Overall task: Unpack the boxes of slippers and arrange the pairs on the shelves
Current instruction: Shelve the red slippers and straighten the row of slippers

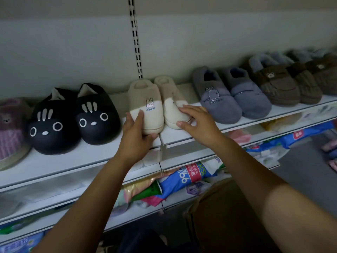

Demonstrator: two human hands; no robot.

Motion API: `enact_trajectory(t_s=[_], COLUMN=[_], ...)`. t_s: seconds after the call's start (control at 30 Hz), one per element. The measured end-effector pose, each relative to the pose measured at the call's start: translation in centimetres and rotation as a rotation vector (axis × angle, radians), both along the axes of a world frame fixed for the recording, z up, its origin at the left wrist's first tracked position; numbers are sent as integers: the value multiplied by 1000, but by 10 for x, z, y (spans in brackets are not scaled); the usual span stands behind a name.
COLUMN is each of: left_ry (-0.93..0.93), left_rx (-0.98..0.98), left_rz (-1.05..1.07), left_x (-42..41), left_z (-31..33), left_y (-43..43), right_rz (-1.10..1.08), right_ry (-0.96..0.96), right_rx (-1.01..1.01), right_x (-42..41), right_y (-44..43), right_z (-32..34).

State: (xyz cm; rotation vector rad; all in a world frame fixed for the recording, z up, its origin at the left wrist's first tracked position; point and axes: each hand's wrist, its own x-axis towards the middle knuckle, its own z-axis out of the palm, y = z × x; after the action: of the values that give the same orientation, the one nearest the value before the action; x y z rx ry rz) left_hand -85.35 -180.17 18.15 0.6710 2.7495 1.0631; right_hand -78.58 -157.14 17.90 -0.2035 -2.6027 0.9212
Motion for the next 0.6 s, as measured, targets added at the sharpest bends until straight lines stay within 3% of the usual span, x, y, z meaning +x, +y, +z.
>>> enact_trajectory(t_s=[0.13, 0.23, 0.3, 0.5, 0.6], left_ry=[85, 265, 285, 158, 119], left_rx=[25, 130, 194, 192, 96], left_rz=[60, 102, 83, -119, -91], left_x=[22, 58, 81, 104, 88], left_z=[5, 4, 5, 8, -5], left_y=[12, 37, 64, 178, 212], right_rz=[-105, -254, -355, -386, -307], right_ry=[153, 279, 288, -91, -138], right_rx=[-40, 48, 131, -8, -196], right_x=[20, 54, 78, 104, 89], right_y=[27, 67, 101, 191, 212], right_z=[11, 19, 22, 13, 7])
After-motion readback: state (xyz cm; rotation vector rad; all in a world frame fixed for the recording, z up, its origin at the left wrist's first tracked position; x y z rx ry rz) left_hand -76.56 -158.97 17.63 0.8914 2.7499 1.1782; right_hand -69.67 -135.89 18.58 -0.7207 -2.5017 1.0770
